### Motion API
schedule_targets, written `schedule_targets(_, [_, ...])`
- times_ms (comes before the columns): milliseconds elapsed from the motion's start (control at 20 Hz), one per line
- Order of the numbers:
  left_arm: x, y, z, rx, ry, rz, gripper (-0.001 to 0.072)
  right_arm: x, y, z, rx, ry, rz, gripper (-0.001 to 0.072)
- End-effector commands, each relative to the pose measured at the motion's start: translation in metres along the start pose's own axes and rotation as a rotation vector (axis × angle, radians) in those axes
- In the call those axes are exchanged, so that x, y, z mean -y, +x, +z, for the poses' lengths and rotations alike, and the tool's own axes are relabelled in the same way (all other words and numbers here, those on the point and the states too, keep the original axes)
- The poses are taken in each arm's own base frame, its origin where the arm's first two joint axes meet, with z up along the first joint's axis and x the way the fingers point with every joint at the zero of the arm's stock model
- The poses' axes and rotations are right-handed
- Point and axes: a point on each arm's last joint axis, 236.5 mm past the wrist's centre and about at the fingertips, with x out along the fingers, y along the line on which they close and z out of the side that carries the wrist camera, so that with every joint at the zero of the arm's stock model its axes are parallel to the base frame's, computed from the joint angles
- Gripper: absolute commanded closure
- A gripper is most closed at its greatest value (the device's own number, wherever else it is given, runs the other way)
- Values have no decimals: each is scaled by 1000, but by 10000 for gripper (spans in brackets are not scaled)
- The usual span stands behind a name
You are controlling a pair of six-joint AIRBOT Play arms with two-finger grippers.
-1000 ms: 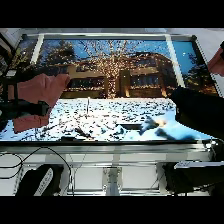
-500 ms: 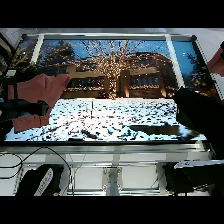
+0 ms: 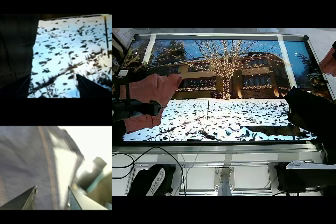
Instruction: Fold the clothes and pants, and hang the long-sleeved shirts on hangers.
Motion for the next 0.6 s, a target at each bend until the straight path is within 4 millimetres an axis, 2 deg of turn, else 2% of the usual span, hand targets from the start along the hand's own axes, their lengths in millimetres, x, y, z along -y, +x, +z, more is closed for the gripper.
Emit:
schedule_targets(0, [0,0,0,1,0,1,61,-49,-68,47,269,-17,139,271])
schedule_targets(50, [0,0,0,1,0,1,61,-74,-92,50,315,-45,206,278])
schedule_targets(150, [0,0,0,1,0,1,62,-135,-132,39,356,-193,368,687])
schedule_targets(300, [0,0,0,0,0,1,61,-217,-173,-9,287,-383,564,699])
schedule_targets(450, [0,0,0,1,0,1,61,-274,-187,-56,205,-559,636,699])
schedule_targets(550, [0,0,0,1,0,1,61,-303,-200,-78,192,-645,673,699])
